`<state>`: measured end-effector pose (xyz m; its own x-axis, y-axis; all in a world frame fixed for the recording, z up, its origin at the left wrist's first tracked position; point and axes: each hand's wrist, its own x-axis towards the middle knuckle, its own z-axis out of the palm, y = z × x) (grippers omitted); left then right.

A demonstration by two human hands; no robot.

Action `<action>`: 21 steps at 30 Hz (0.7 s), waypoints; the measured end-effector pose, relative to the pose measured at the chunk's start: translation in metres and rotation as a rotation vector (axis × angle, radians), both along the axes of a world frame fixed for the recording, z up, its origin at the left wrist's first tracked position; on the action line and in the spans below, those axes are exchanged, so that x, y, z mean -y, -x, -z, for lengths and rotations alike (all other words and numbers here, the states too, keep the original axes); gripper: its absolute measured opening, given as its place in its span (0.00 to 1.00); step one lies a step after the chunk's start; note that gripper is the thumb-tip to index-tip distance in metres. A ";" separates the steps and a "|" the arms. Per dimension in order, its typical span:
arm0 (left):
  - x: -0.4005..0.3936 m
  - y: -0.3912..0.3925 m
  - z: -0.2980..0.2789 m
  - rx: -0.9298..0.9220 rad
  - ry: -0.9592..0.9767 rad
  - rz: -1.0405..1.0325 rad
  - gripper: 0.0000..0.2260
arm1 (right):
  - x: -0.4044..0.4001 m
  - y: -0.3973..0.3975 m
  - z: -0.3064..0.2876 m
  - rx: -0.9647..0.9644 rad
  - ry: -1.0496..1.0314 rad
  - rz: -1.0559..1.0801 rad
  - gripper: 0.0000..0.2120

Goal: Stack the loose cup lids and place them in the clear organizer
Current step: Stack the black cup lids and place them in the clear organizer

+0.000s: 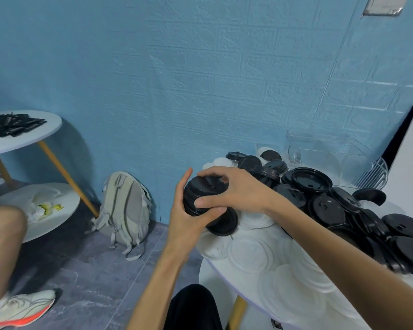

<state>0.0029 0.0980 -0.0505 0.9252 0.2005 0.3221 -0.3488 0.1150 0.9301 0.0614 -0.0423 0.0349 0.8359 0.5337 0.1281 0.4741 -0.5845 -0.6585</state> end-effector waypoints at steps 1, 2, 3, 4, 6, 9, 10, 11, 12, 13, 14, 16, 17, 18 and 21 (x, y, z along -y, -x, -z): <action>0.000 0.000 0.000 0.003 0.005 -0.021 0.41 | -0.001 -0.001 0.002 -0.001 -0.001 -0.004 0.32; -0.001 0.000 0.000 0.007 0.004 -0.046 0.39 | -0.001 -0.002 0.003 -0.001 0.003 -0.013 0.33; -0.002 0.000 0.000 0.009 0.001 -0.066 0.37 | -0.002 -0.003 0.005 -0.003 0.009 -0.023 0.34; -0.002 0.000 0.000 0.006 -0.002 -0.078 0.35 | -0.001 -0.004 0.007 -0.013 0.015 -0.028 0.34; -0.006 0.001 -0.001 -0.010 0.005 -0.083 0.33 | 0.003 -0.005 0.009 -0.044 -0.009 -0.009 0.31; -0.017 0.001 0.001 -0.040 0.020 -0.114 0.32 | 0.013 -0.009 0.016 0.023 0.020 0.072 0.22; -0.020 0.001 0.002 -0.054 0.025 -0.128 0.32 | 0.017 -0.010 0.020 0.070 0.106 0.065 0.20; -0.024 0.001 0.003 -0.066 0.031 -0.141 0.32 | 0.019 -0.011 0.024 0.106 0.212 0.027 0.20; -0.027 0.001 0.004 -0.077 0.039 -0.150 0.33 | 0.020 -0.010 0.029 0.134 0.328 -0.021 0.23; -0.029 0.001 0.005 -0.084 0.045 -0.154 0.33 | 0.021 -0.010 0.035 0.157 0.429 -0.063 0.28; -0.031 0.001 0.006 -0.088 0.048 -0.154 0.32 | 0.021 -0.008 0.039 0.175 0.511 -0.084 0.32; -0.031 0.002 0.007 -0.089 0.043 -0.150 0.33 | 0.021 -0.007 0.045 0.240 0.626 -0.094 0.40; -0.031 0.002 0.007 -0.091 0.040 -0.148 0.33 | 0.020 -0.007 0.048 0.288 0.669 -0.099 0.43; -0.031 0.003 0.007 -0.091 0.039 -0.146 0.33 | 0.020 -0.006 0.049 0.328 0.707 -0.103 0.44; -0.030 0.004 0.006 -0.092 0.043 -0.136 0.34 | 0.018 -0.010 0.055 0.356 0.756 -0.113 0.44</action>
